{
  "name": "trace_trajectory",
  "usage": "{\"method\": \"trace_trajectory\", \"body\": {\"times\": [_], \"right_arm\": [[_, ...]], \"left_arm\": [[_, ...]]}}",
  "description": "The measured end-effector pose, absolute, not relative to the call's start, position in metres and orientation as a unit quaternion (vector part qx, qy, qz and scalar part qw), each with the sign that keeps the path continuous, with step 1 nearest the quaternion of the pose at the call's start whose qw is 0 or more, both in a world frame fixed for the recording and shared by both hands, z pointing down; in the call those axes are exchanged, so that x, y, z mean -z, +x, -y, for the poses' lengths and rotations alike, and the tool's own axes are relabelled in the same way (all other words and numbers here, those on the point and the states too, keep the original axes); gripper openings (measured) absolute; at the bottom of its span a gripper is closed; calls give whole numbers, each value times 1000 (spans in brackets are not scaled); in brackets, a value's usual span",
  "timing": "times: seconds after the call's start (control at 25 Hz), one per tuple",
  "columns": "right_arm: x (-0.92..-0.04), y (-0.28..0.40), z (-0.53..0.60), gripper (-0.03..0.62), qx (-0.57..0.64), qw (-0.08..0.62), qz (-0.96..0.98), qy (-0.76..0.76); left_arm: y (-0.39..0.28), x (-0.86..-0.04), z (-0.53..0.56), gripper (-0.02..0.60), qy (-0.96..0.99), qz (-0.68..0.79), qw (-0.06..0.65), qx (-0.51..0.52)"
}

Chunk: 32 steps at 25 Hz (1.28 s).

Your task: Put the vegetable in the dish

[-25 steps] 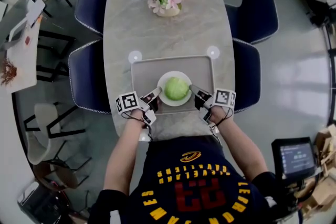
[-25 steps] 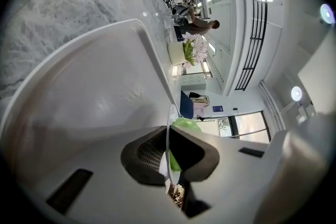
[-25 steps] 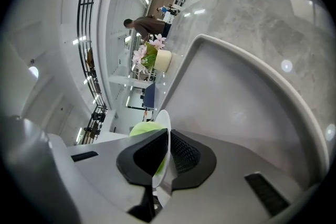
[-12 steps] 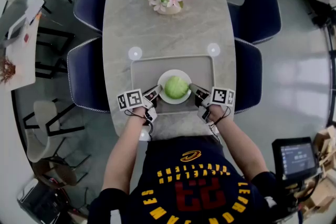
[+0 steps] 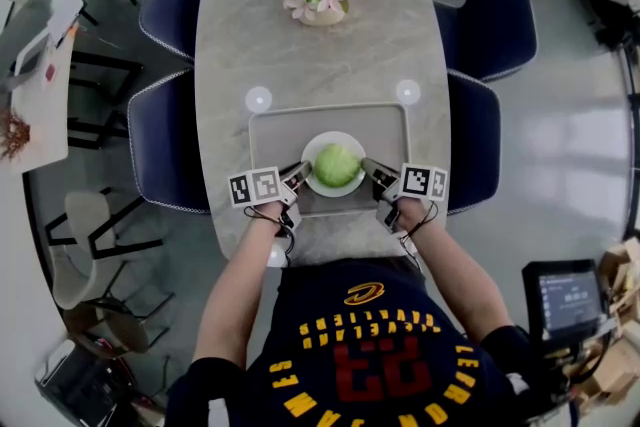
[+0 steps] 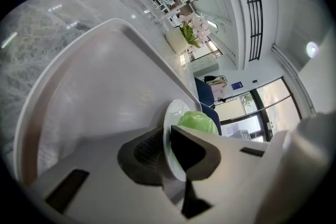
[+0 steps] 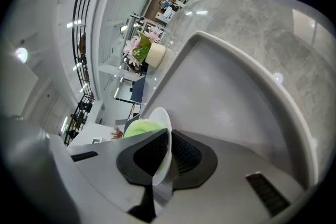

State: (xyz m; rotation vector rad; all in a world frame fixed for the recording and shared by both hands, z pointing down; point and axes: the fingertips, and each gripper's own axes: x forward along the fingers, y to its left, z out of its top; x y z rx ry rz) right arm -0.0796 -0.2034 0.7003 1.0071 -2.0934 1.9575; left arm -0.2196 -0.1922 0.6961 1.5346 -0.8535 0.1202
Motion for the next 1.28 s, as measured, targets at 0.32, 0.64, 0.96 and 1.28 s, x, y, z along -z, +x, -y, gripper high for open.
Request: {"method": "trace_trajectory", "body": {"times": [0.32, 0.64, 0.96, 1.28], "right_arm": [[-705, -80, 204, 15, -628, 93, 693, 343], [-706, -81, 203, 17, -615, 123, 693, 355], [-706, -79, 205, 21, -579, 166, 700, 383], [-704, -78, 207, 28, -535, 205, 718, 396]], "left_arm": [[-219, -699, 194, 38, 671, 391, 623, -87], [-221, -701, 193, 46, 670, 413, 601, -138], [-220, -702, 194, 55, 660, 436, 584, -181], [-219, -703, 194, 57, 672, 445, 546, -228]]}}
